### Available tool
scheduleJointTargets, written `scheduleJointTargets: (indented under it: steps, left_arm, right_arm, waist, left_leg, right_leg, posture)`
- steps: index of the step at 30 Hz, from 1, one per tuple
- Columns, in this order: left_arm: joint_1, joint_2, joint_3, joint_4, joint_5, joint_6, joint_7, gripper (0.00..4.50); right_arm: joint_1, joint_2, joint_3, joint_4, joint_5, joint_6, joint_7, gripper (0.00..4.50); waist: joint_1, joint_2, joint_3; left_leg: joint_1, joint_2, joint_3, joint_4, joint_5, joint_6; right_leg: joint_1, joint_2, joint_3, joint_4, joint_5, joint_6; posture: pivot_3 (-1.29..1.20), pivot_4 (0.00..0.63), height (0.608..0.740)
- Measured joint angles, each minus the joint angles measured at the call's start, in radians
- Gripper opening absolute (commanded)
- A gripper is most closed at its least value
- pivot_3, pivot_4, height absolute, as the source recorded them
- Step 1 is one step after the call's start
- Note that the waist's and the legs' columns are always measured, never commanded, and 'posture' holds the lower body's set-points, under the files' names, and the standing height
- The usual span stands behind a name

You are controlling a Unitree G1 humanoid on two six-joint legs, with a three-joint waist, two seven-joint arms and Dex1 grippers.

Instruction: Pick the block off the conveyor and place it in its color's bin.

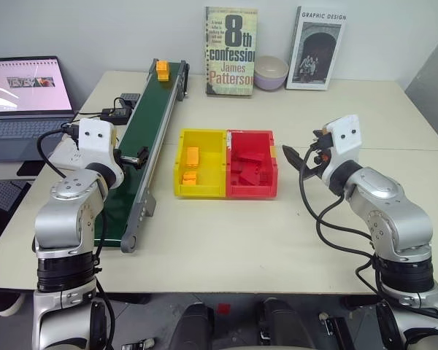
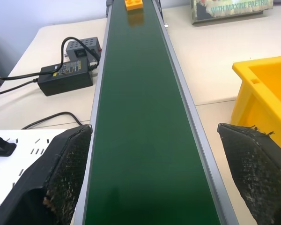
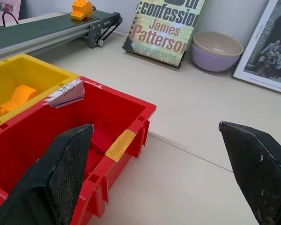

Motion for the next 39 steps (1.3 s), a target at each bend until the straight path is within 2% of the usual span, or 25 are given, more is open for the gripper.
scheduleJointTargets:
  steps: [12, 18, 25, 39]
  left_arm:
    - [0.01, -0.011, 0.026, -0.019, -0.007, 0.017, 0.041, 4.47]
    - [0.031, -0.057, 0.056, -0.04, -0.011, 0.018, 0.086, 4.47]
    - [0.074, -0.111, 0.055, -0.112, -0.01, 0.013, 0.128, 4.47]
    - [0.095, -0.111, 0.058, -0.115, -0.008, -0.009, 0.13, 4.47]
  right_arm:
    - [-0.014, -0.005, 0.0, 0.0, 0.002, 0.001, 0.013, 4.5]
    - [-0.074, -0.04, 0.006, 0.029, 0.065, -0.036, 0.182, 4.5]
    - [-0.118, -0.089, 0.061, 0.03, 0.21, -0.06, 0.472, 4.5]
    - [-0.126, -0.093, 0.062, 0.007, 0.32, -0.043, 0.549, 4.5]
  waist:
    - [0.0, 0.0, 0.0]
    - [0.0, 0.0, 0.0]
    - [-0.001, 0.0, 0.0]
    - [0.001, 0.0, 0.0]
  left_leg:
    - [0.0, 0.0, 0.0, 0.0, 0.0, 0.0]
    - [0.0, 0.0, -0.001, 0.0, 0.0, 0.0]
    - [0.0, 0.0, -0.001, 0.0, 0.0, 0.0]
    - [0.0, 0.001, -0.002, 0.0, 0.0, 0.0]
  right_leg:
    - [0.0, 0.0, 0.0, 0.0, 0.0, 0.0]
    - [0.0, 0.0, 0.0, 0.0, 0.0, 0.0]
    - [0.001, -0.001, 0.0, -0.001, 0.0, 0.0]
    - [0.001, -0.001, 0.0, -0.001, 0.0, 0.0]
  posture:
    - [0.0, 0.15, 0.74]
    - [0.0, 0.15, 0.74]
    - [0.0, 0.15, 0.74]
    - [0.0, 0.15, 0.74]
